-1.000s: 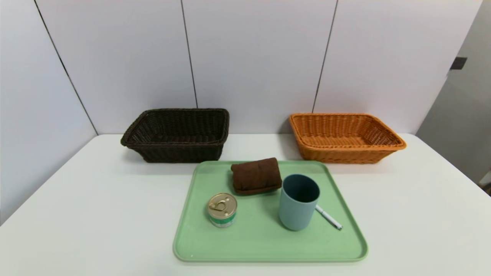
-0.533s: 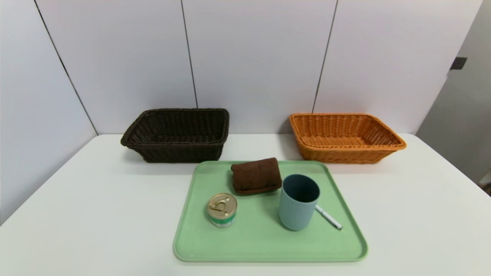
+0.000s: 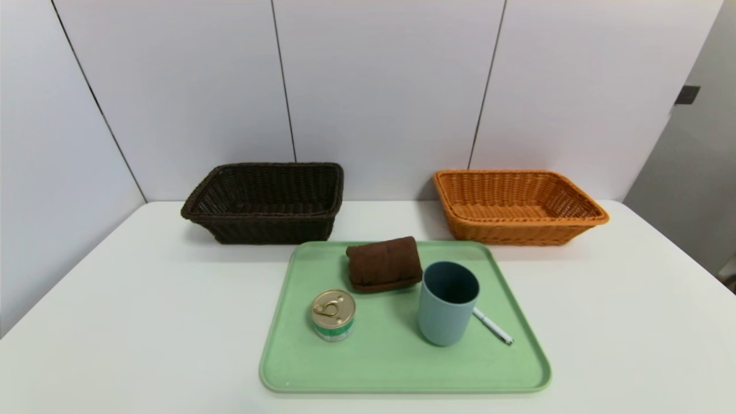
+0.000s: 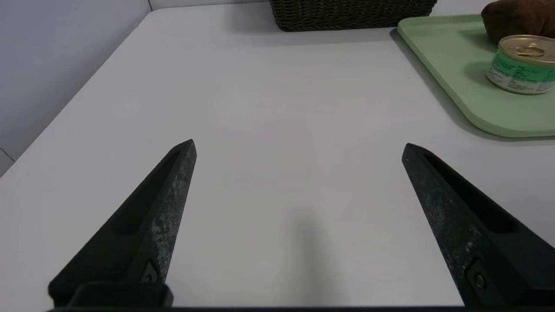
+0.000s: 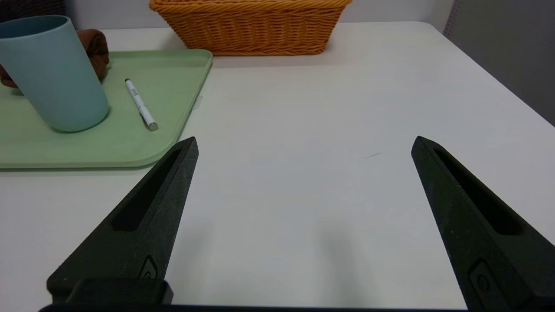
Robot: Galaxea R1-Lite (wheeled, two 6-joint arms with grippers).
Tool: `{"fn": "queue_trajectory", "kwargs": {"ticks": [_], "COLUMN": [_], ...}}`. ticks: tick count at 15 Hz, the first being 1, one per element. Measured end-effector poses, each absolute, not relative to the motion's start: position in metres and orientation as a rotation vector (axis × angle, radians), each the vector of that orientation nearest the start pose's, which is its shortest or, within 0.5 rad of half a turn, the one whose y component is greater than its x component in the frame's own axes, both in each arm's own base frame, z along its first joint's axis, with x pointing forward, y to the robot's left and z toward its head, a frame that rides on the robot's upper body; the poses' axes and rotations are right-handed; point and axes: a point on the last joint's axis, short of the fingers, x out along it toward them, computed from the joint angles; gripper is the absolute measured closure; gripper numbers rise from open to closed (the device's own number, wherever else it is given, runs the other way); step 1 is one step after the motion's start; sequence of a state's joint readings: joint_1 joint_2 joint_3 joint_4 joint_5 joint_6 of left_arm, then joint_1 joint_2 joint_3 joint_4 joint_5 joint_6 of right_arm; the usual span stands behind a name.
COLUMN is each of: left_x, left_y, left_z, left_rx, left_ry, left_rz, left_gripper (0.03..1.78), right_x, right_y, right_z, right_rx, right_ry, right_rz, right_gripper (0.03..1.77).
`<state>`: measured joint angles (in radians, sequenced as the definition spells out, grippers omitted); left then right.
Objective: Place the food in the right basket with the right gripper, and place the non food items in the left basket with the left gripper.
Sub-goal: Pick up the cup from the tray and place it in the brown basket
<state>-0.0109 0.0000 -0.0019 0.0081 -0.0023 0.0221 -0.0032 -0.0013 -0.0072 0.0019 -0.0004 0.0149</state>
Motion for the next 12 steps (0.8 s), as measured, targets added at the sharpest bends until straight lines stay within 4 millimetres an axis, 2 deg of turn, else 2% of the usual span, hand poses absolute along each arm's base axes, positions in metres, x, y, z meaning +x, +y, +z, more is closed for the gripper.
{"fn": "queue_trajectory", "kwargs": {"ticks": [3,7,10,12], "left_x": [-0.029,-0.041,-0.032,-0.019], "left_y": [0.0,-0.002,-0.002,-0.002], "left_z": [0.088,0.122,0.159,0.182], "left_rx": [0.012,-0.025,-0.049,-0.067], "left_ry": [0.016,0.083,0.119,0.16], "left_rz": [-0.024,-0.097,-0.122,-0.13], "left_gripper": [0.12,0.12,0.12,0.12], "right_x": [-0.031,-0.039,-0.038,-0.032], "right_y": [0.0,0.001,0.001,0.001], "right_z": [0.097,0.129,0.165,0.181], "right_rx": [0.026,0.031,0.031,0.033], "right_ry": [-0.029,0.024,0.033,0.084], "right_rz": [0.008,0.033,0.034,0.031], "right_gripper": [0.1,0.1,0.1,0.1]}}
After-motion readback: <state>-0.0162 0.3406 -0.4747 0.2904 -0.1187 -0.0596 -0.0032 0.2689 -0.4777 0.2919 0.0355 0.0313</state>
